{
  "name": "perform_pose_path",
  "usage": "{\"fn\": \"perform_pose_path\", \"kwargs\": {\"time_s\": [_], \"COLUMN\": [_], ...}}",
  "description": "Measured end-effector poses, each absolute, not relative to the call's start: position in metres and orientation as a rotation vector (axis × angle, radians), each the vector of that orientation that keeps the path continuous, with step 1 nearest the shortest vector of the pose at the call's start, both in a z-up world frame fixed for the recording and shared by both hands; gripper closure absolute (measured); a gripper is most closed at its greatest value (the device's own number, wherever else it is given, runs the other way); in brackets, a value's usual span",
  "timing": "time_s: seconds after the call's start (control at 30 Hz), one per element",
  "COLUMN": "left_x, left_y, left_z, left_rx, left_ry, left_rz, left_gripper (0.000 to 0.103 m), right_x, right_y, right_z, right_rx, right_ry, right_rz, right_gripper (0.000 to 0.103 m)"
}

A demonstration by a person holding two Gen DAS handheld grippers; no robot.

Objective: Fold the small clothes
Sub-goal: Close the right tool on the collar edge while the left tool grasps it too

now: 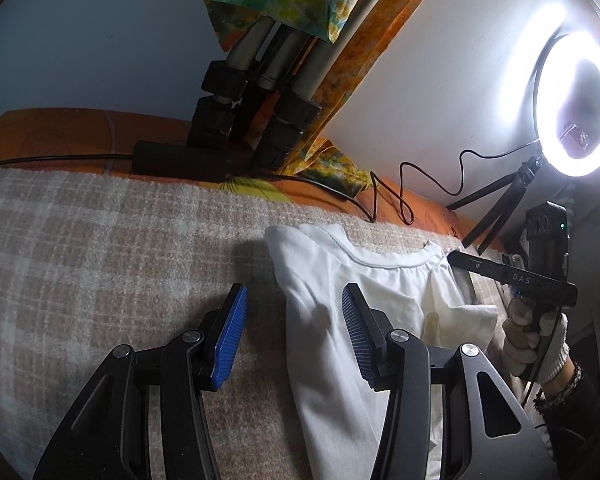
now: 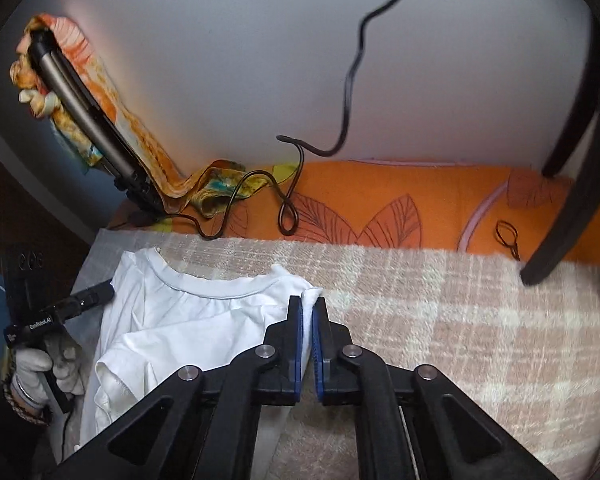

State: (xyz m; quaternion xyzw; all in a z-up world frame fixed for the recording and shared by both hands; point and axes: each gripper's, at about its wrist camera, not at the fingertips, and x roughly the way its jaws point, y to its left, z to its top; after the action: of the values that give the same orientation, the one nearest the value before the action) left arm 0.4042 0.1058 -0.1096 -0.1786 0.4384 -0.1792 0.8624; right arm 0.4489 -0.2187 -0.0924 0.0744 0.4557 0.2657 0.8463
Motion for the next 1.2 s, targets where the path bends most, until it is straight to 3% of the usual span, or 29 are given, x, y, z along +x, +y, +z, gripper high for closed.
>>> {"fn": "perform_pose_path", "kwargs": {"time_s": [0.1,0.17,0.2,0.33,0.5,0.67,1.2], "left_x": [0.408,0.411,0.413,0.419,0.426,0.425,0.368], "left_y": [0.106,0.105,0.104,0.098,0.081,0.078,0.07], "left_z": [-0.109,-0.11,-0.11,-0.11,-0.114,-0.111,-0.048], "left_rx": [-0.376,-0.382,-0.383,-0.371,-0.315,-0.308,-0.309], "left_ry": [0.918,0.921,0.919,0.919,0.932,0.914,0.795], "left_rz": [-0.385,-0.395,-0.4,-0.431,-0.447,-0.458,-0.537], "left_gripper": [0.055,0.056,0.057,0.062,0.093,0.097,0.099], "right_x": [0.446,0.445,0.443,0.438,0.441,0.44,0.375], "right_y": [-0.221,-0.232,-0.237,-0.245,-0.233,-0.219,-0.227], "right_z": [-0.094,-0.097,-0.097,-0.101,-0.105,-0.105,-0.034], "right_rx": [0.156,0.236,0.272,0.338,0.32,0.27,0.211], "right_ry": [0.953,0.961,0.952,0.96,0.966,0.98,0.837], "right_rz": [0.55,0.567,0.578,0.648,0.662,0.665,0.715], "right_gripper": [0.094,0.064,0.064,0.064,0.066,0.095,0.1]}}
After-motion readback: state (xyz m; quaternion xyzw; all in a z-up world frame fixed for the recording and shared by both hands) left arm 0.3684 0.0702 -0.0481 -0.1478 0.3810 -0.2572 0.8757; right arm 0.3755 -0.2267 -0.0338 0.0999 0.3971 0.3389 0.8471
